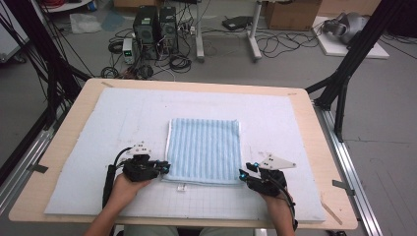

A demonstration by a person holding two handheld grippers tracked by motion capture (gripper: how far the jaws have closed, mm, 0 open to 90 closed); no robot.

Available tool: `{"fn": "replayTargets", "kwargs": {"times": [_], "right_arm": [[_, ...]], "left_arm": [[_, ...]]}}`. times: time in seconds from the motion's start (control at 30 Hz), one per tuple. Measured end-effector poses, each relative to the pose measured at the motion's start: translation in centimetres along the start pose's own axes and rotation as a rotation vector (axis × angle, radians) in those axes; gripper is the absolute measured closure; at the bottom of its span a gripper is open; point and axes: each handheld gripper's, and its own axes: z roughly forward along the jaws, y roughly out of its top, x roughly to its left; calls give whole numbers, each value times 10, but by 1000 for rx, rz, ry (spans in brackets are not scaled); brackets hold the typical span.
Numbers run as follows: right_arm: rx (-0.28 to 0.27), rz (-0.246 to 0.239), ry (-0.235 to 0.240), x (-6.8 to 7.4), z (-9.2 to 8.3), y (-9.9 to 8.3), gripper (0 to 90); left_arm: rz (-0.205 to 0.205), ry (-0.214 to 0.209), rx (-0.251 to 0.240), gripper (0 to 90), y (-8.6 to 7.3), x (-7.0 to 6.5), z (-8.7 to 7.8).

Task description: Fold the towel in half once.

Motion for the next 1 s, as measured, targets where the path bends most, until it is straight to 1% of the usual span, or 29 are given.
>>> {"fn": "replayTargets", "kwargs": {"times": [0.03, 0.07, 0.1, 0.13, 0.2, 0.23, 0.27, 0.3, 0.33, 0.37, 0.4, 0.47, 0.5, 0.53, 0.57, 0.6, 0.63, 0.67, 0.7, 0.73, 0.77, 0.8, 0.83, 0.87, 0.93, 1.0], "right_arm": [[-3, 13, -12, -2, -1, 1, 597], [-8, 30, -19, -5, -1, 2, 584], [-14, 40, -30, -8, -2, 4, 551], [-19, 63, -45, -11, -2, 6, 506], [-31, 93, -79, -18, -4, 11, 429], [-45, 103, -106, -22, -5, 13, 375], [-55, 111, -131, -25, -6, 16, 333], [-63, 119, -141, -29, -7, 19, 298], [-70, 121, -150, -33, -7, 22, 259], [-73, 113, -166, -37, -8, 24, 215], [-65, 105, -184, -39, -8, 27, 182], [-70, 77, -212, -45, -9, 32, 122], [-70, 73, -222, -46, -9, 34, 116], [-70, 76, -220, -49, -10, 37, 115], [-71, 70, -225, -51, -10, 39, 113], [-68, 68, -229, -52, -11, 41, 113], [-62, 66, -225, -54, -11, 42, 112], [-56, 64, -225, -55, -11, 43, 111], [-50, 62, -229, -56, -11, 44, 111], [-44, 58, -229, -56, -10, 44, 111], [-39, 60, -232, -56, -10, 44, 111], [-40, 63, -235, -56, -10, 44, 111], [-34, 66, -231, -56, -10, 44, 111], [-28, 62, -227, -56, -9, 44, 111], [-24, 45, -218, -55, -9, 45, 111], [-29, 43, -214, -53, -10, 45, 111]], "left_arm": [[20, -8, -32, 719, 0, 2, -2], [47, 1, -73, 659, 0, 3, -4], [58, 7, -110, 604, 1, 5, -7], [60, 5, -138, 548, 2, 7, -9], [76, 9, -198, 454, 6, 12, -13], [88, 24, -228, 422, 9, 13, -15], [85, 45, -256, 375, 11, 15, -17], [55, 60, -281, 329, 14, 16, -18], [39, 86, -310, 252, 16, 18, -20], [26, 105, -342, 152, 19, 19, -21], [22, 93, -369, 143, 21, 21, -23], [31, 92, -392, 149, 25, 23, -25], [38, 94, -402, 149, 26, 24, -26], [48, 104, -414, 149, 28, 24, -28], [48, 106, -421, 149, 29, 25, -30], [55, 108, -418, 149, 31, 26, -31], [66, 118, -419, 150, 32, 27, -33], [74, 127, -436, 150, 32, 29, -34], [78, 122, -446, 151, 32, 31, -35], [80, 126, -455, 161, 32, 32, -36], [83, 131, -453, 169, 32, 33, -36], [63, 139, -438, 170, 32, 35, -36], [46, 136, -421, 170, 33, 36, -36], [37, 144, -414, 170, 33, 37, -36], [25, 138, -418, 166, 33, 38, -37], [18, 128, -420, 164, 33, 38, -37]]}}
